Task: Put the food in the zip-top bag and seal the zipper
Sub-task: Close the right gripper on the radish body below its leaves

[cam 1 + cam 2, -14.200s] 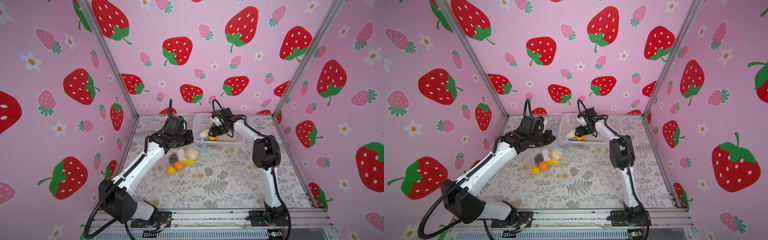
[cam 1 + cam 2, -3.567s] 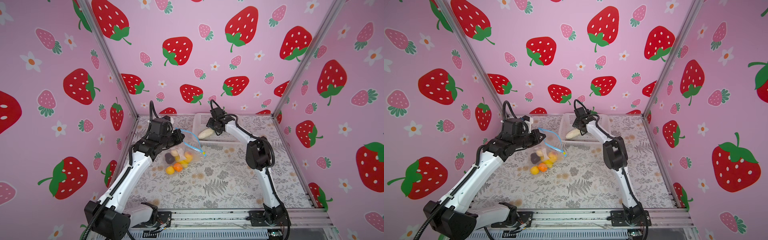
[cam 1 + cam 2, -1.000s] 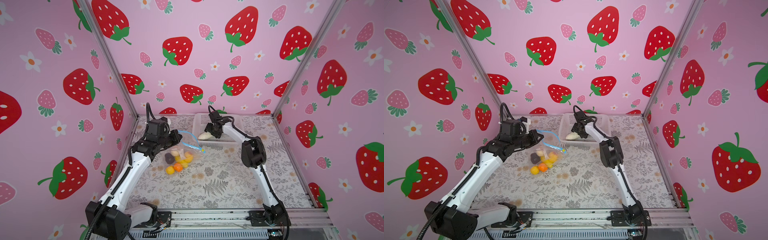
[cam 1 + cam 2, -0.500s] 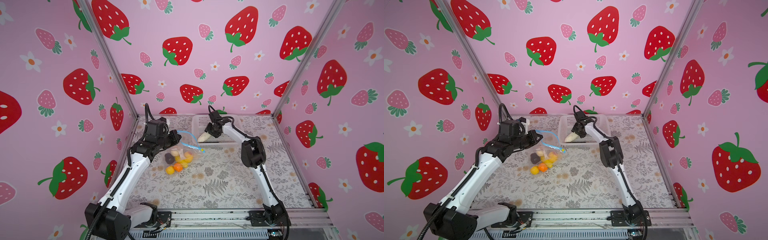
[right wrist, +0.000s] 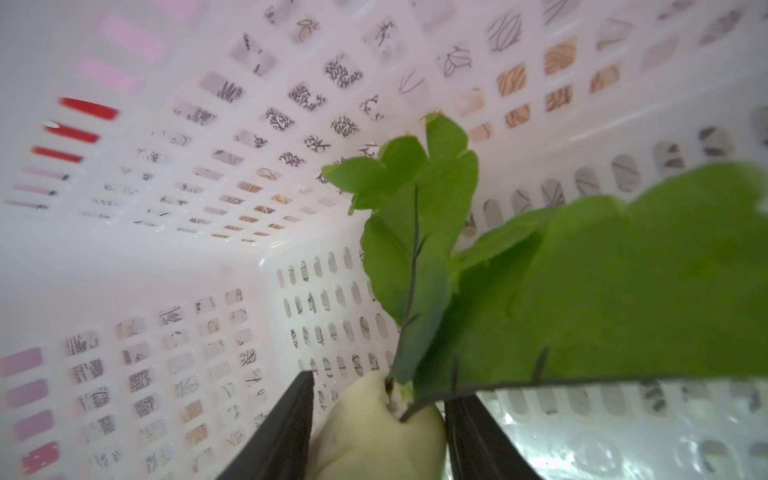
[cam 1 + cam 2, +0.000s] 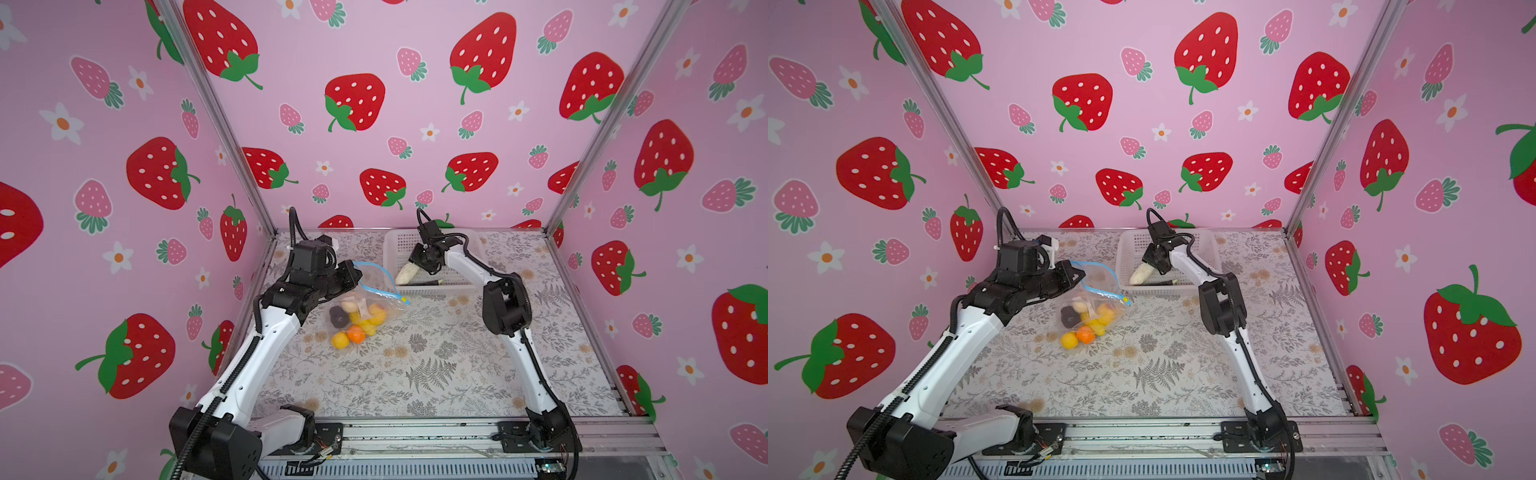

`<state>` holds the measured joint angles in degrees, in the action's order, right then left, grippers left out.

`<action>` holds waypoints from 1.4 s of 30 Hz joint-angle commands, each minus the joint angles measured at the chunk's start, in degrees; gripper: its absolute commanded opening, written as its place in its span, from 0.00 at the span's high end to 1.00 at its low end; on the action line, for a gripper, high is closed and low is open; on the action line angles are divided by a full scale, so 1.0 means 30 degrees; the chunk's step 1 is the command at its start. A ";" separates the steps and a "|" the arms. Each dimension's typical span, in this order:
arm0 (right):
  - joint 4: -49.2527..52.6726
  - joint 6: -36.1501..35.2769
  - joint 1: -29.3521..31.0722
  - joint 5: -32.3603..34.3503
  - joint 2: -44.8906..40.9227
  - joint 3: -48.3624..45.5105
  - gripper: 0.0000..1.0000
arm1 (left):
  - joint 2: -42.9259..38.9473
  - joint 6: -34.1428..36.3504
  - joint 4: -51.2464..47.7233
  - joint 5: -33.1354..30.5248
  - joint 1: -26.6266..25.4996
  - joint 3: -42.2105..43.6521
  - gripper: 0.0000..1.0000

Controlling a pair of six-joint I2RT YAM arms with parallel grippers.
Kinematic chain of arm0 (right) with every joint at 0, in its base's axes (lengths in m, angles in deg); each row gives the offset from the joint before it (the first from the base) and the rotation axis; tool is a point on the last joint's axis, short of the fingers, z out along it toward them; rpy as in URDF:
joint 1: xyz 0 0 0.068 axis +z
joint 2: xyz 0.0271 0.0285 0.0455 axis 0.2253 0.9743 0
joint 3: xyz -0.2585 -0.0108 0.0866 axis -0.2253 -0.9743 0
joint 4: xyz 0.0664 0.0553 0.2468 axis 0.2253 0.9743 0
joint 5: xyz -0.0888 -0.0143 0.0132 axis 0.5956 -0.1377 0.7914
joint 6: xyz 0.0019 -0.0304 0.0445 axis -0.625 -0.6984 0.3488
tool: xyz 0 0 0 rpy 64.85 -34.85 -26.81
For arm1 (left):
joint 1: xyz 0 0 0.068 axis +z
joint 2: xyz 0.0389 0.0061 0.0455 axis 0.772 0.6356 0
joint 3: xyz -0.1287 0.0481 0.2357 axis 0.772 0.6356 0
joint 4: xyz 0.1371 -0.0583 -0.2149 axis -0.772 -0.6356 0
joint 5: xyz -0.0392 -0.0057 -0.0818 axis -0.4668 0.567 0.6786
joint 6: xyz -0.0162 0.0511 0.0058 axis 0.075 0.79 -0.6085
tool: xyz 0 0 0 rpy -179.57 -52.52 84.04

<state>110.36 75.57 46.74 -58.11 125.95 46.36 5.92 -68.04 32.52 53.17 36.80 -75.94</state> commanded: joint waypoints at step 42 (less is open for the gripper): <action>0.4039 0.0387 0.1565 0.3748 0.0009 0.1269 0.18 | -0.0680 0.0033 0.0196 0.0258 0.0271 0.0557 1.00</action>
<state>119.72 75.53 51.65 -48.62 123.26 49.02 5.22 -67.99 32.55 53.19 37.21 -74.93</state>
